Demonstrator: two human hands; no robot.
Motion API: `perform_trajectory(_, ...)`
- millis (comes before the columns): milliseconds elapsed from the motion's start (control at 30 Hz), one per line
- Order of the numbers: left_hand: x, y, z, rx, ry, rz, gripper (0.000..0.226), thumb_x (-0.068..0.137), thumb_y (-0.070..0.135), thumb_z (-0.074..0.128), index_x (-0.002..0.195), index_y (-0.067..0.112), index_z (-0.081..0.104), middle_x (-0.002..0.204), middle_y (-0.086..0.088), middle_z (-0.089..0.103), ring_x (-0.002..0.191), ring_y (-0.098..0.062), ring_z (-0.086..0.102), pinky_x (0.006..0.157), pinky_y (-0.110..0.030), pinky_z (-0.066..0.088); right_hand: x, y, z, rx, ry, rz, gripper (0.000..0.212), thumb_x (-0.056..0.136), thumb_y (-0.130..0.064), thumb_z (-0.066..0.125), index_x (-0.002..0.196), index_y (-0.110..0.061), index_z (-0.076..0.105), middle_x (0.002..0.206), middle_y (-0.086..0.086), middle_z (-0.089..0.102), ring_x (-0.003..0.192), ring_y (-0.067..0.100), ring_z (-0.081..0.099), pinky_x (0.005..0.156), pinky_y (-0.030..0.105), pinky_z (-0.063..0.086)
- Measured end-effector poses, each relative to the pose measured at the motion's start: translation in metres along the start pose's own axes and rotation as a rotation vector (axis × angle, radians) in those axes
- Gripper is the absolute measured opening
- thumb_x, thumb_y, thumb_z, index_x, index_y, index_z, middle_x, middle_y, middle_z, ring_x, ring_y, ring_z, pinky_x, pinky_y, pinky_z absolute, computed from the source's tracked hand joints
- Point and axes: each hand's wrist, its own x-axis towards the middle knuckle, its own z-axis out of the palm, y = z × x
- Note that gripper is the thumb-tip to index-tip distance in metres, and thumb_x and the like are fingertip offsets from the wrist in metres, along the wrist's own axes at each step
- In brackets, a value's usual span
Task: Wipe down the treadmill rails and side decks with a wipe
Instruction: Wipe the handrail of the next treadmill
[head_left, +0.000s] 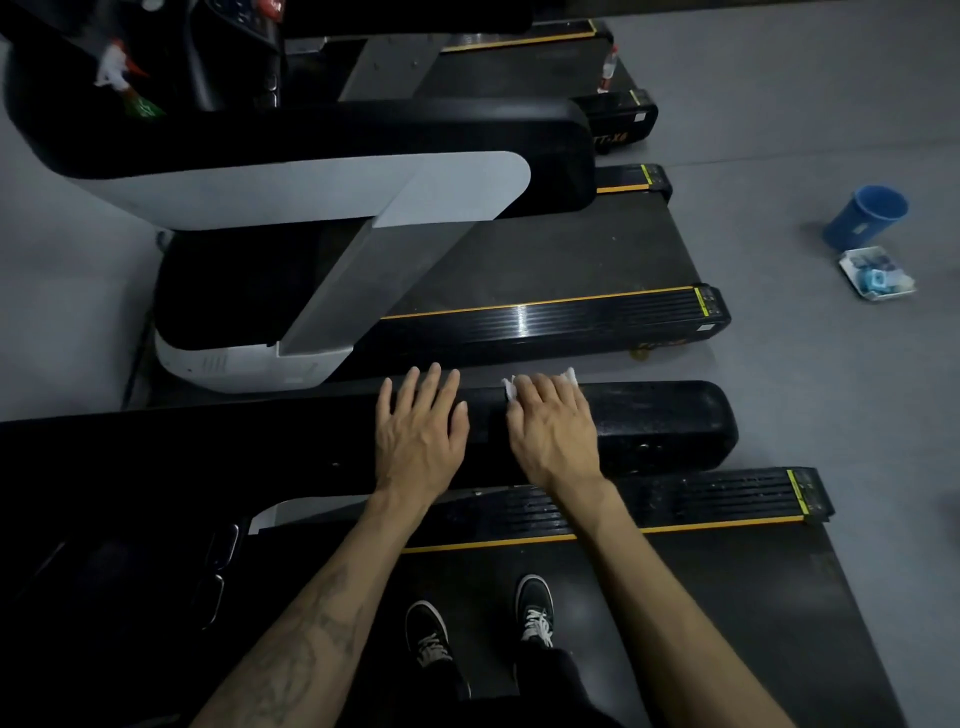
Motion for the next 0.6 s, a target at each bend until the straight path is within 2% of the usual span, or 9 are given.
perform_trajectory(100,0.001,0.001,0.000,-0.002,-0.010,-0.002,0.058,0.107,0.046,0.024,0.148,0.018,0.054,0.153,-0.007,0.053,0.145,-0.029,0.044,0.122,-0.055,0.028,-0.008,-0.007,0.006,0.036,0.000,-0.071,0.065,0.102,-0.040,0.010,0.152,-0.012,0.041,0.147,0.010,0.048,0.142,0.029,0.039,0.128,0.045,0.014)
perform_trajectory(200,0.000,-0.001,-0.001,-0.004,-0.024,0.005,0.059,0.107,0.047,0.022,0.150,0.019,0.052,0.154,-0.006,0.051,0.147,-0.028,0.043,0.122,-0.055,0.027,-0.001,0.002,0.008,0.027,-0.048,-0.184,0.065,0.104,-0.043,0.005,0.158,-0.020,0.035,0.152,0.005,0.045,0.148,0.027,0.033,0.128,0.046,0.015)
perform_trajectory(267,0.000,-0.001,-0.001,-0.005,-0.028,0.011,0.060,0.107,0.047,0.021,0.151,0.019,0.051,0.155,-0.006,0.051,0.147,-0.028,0.042,0.122,-0.055,0.026,0.002,0.012,0.007,0.014,-0.042,-0.173,0.067,0.104,-0.044,0.000,0.160,-0.025,0.031,0.157,0.002,0.042,0.151,0.026,0.029,0.128,0.046,0.012)
perform_trajectory(367,-0.001,-0.002,-0.001,-0.008,-0.028,0.020,0.060,0.107,0.048,0.021,0.151,0.019,0.050,0.155,-0.006,0.050,0.147,-0.028,0.042,0.123,-0.055,0.026,-0.012,0.013,0.011,0.010,0.034,-0.075,0.063,0.107,-0.043,0.006,0.162,-0.019,0.027,0.162,0.005,0.038,0.154,0.028,0.025,0.129,0.045,0.011)
perform_trajectory(500,-0.001,-0.001,-0.001,-0.013,-0.034,0.010,0.060,0.107,0.048,0.022,0.151,0.019,0.050,0.155,-0.007,0.051,0.147,-0.029,0.042,0.123,-0.055,0.026,-0.039,-0.009,0.027,0.069,0.071,-0.018,0.065,0.107,-0.045,0.014,0.165,-0.015,0.013,0.171,0.012,0.005,0.159,0.028,0.001,0.129,0.047,0.003)
perform_trajectory(600,-0.001,-0.001,-0.001,-0.019,-0.035,0.015,0.060,0.107,0.048,0.022,0.151,0.018,0.051,0.155,-0.008,0.050,0.147,-0.030,0.042,0.122,-0.056,0.026,-0.029,-0.009,0.029,0.046,0.055,-0.107,0.062,0.107,-0.045,0.014,0.165,-0.023,0.015,0.172,0.007,0.010,0.159,0.026,0.003,0.129,0.050,0.007)
